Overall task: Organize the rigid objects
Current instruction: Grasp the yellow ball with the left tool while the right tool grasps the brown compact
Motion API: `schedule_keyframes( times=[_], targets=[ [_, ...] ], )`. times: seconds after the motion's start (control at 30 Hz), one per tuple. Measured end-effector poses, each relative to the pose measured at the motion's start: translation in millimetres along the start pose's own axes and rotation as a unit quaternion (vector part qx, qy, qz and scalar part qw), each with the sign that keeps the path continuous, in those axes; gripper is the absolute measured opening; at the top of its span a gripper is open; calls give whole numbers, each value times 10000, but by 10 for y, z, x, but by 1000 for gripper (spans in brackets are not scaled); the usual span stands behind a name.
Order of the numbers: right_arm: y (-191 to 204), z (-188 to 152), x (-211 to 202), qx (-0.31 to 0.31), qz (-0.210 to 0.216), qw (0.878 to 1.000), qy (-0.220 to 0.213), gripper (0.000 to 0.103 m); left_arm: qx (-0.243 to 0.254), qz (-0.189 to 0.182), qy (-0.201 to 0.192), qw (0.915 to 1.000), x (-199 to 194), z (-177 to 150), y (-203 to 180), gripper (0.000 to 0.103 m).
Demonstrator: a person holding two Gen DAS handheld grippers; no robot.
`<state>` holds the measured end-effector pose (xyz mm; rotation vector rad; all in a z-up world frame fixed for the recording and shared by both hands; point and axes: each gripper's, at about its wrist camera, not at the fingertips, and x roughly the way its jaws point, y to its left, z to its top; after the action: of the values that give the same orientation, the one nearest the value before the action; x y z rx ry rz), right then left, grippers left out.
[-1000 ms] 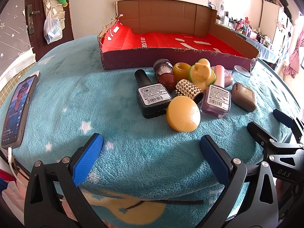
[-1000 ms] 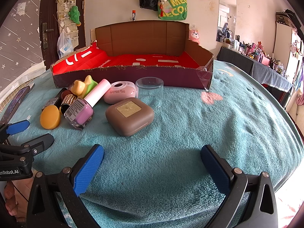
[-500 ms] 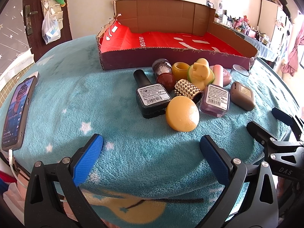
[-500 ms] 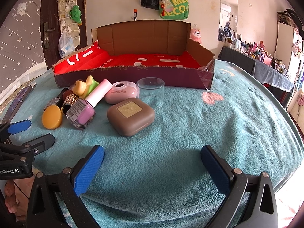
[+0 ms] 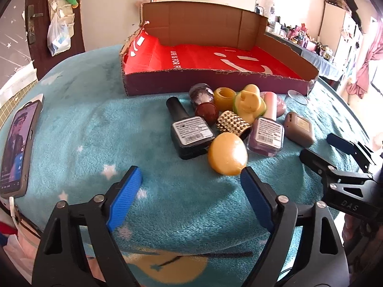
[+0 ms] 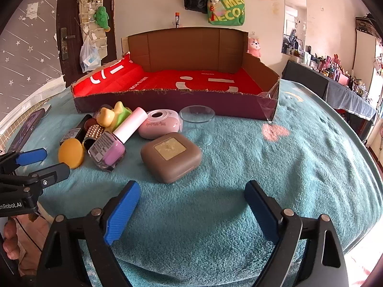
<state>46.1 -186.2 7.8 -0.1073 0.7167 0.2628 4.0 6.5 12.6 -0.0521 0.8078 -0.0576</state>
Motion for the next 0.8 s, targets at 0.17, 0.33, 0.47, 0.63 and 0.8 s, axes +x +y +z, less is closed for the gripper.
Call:
schedule_keyframes(
  times=[0.17,0.33,0.47,0.63,0.8],
  targets=[
    [23,66,60,-74,39,10000,-17,84,131,-274,16,9995,14,27,-147,76],
    [15,146,142,-123,106,9999,-16,82,183,-300,27,9994,65,79,-214,64],
    [75,189,204,-289,163,9994,-10,79,155,-304,35,9994,82,103,-217,52],
    [133,222,238,-370,379,9986,20,59,235,-275,17,9993,75,103,-242,35],
    [168,216,209,-404,370,9985,16,59,274,-366,-38,9989,7,83,-251,35]
  ],
)
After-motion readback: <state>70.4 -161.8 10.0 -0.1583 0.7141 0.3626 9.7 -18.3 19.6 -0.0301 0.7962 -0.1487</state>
